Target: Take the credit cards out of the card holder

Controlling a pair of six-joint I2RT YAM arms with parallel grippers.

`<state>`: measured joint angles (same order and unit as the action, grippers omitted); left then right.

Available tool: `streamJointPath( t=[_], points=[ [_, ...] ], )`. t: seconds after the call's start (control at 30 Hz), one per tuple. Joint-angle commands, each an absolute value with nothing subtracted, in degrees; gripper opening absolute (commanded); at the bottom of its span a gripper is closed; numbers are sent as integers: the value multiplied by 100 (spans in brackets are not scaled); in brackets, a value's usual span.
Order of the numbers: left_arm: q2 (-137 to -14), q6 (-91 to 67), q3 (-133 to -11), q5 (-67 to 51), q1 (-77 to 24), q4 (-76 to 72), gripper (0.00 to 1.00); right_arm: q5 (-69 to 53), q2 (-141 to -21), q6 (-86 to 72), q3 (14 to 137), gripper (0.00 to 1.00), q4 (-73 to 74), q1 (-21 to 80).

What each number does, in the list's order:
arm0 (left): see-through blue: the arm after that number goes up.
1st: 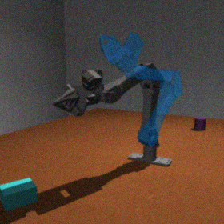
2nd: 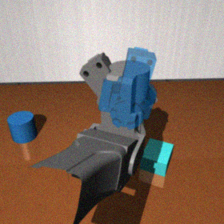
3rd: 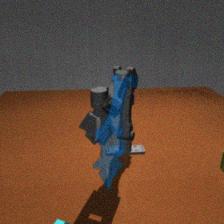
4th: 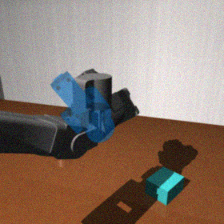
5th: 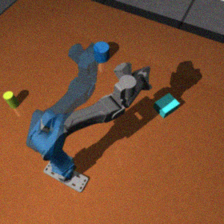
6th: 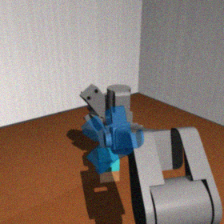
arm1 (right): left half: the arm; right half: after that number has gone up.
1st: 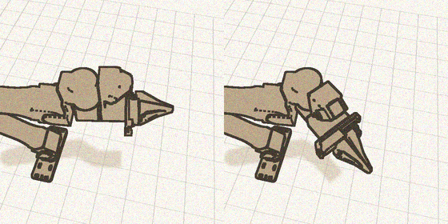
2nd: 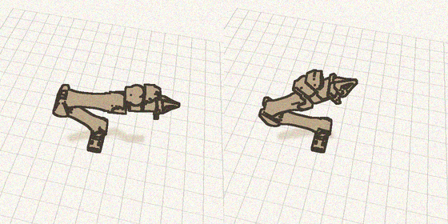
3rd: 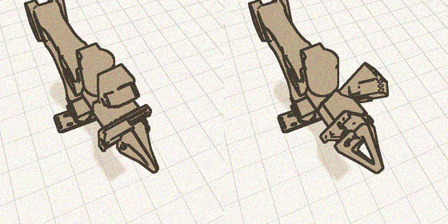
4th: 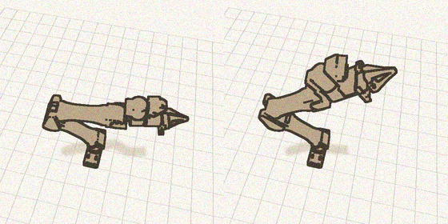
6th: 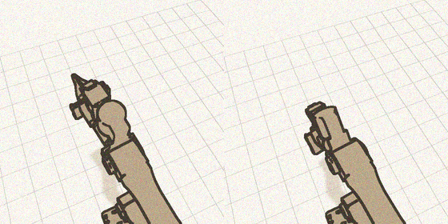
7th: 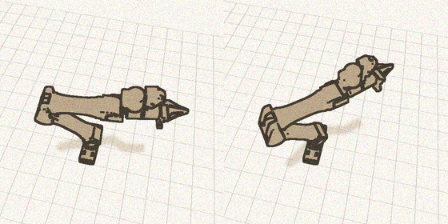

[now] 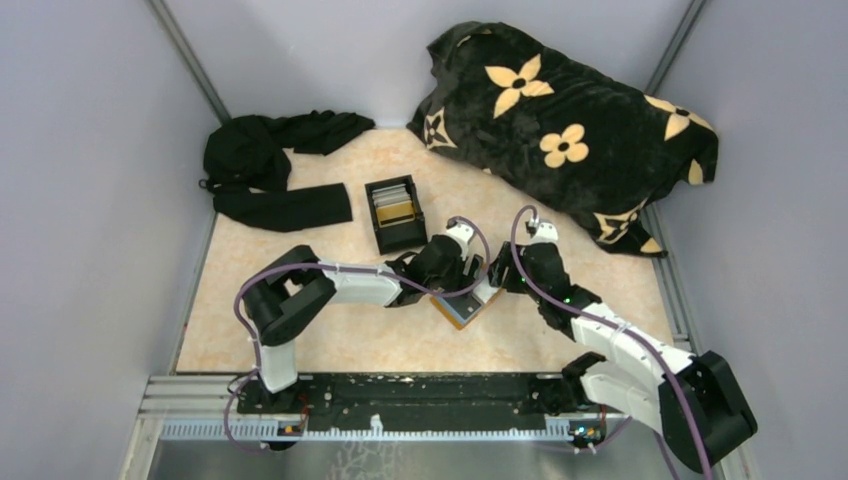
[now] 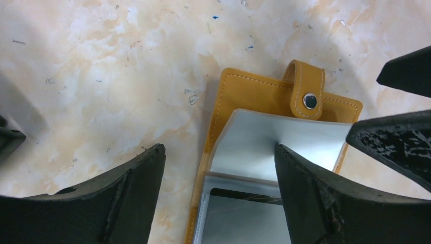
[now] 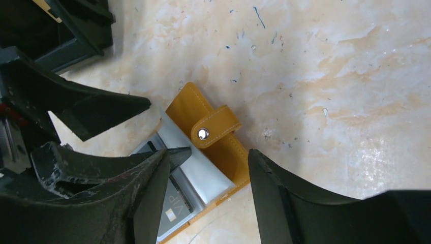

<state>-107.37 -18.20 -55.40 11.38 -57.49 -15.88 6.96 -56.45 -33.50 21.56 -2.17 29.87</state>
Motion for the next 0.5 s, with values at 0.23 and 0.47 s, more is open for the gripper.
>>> streamJointPath(
  t=[0.23,0.47],
  points=[
    [-10988,-1790,-5475,940,-5718,-1273,84,744,-5994,-2536,2174,63,-301,2910],
    [-10898,-1830,-5336,949,-5704,-1301,84,26,-6401,-2612,1803,52,-1126,2566]
  ],
)
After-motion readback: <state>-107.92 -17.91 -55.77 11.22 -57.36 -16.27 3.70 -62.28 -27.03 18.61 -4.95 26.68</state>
